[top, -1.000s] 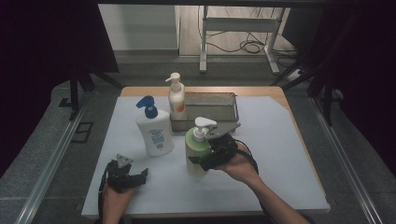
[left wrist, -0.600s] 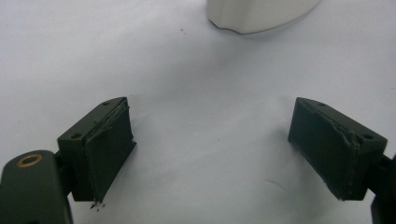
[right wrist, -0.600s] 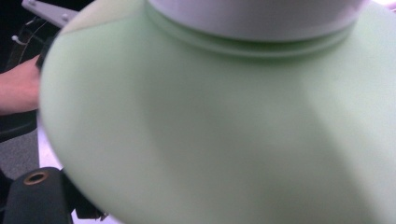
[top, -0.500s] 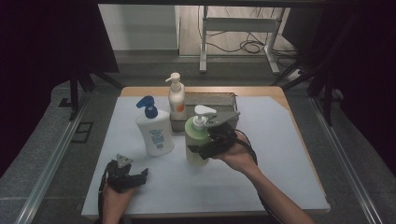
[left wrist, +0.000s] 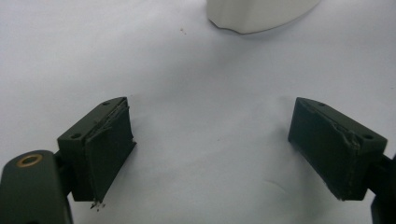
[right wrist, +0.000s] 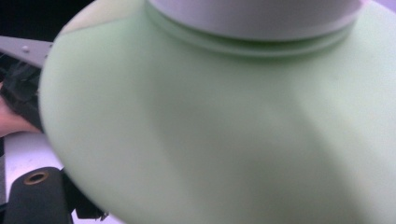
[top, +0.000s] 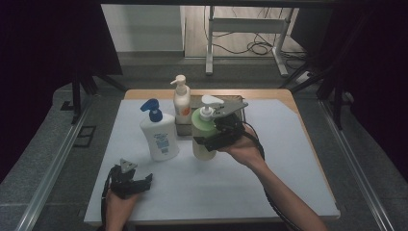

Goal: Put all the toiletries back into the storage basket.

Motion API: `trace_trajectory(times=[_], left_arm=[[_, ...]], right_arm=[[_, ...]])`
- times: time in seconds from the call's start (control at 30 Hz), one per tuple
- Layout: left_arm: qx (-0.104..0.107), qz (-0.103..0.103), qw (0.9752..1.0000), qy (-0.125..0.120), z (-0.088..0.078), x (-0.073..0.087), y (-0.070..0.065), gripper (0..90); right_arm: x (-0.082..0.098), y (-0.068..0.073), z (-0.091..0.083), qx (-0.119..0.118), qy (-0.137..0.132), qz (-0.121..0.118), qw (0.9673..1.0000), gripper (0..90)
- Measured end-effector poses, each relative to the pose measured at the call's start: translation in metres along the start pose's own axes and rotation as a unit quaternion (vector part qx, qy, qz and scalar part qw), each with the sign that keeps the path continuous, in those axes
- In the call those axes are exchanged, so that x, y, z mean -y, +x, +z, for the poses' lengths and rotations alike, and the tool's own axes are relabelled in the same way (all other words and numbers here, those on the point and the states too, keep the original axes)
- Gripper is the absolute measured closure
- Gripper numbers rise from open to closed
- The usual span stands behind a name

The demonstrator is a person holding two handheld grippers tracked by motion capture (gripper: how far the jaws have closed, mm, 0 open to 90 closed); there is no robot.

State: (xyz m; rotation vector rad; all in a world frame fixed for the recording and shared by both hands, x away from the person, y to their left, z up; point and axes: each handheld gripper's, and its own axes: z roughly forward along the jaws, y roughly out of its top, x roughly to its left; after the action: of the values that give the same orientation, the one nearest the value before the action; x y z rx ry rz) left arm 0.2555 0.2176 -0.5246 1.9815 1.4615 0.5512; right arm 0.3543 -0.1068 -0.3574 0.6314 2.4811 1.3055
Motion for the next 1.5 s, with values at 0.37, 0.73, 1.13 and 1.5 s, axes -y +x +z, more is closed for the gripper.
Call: trace_trajectory(times=[0.37, 0.73, 1.13, 1.5], left_arm=[[0.001, 0.000, 1.0000, 0.000, 0.000, 0.000, 0.000, 13.3], [0.000, 0.000, 1.0000, 0.001, 0.000, 0.000, 0.000, 13.3], [0.000, 0.000, 1.0000, 0.001, 0.000, 0.000, 0.000, 13.3], [0.001, -0.001, 1.0000, 0.000, 0.000, 0.000, 0.000, 13.3]], right_arm=[[-0.012, -0.014, 0.003, 0.021, -0.002, 0.009, 0.9997, 11.9], [-0.022, -0.030, 0.007, 0.047, -0.009, 0.023, 0.9986, 11.9], [-0.034, -0.050, 0.012, 0.076, -0.016, 0.037, 0.9963, 11.9], [-0.039, -0.067, 0.024, 0.101, -0.025, 0.051, 0.9933, 12.0]])
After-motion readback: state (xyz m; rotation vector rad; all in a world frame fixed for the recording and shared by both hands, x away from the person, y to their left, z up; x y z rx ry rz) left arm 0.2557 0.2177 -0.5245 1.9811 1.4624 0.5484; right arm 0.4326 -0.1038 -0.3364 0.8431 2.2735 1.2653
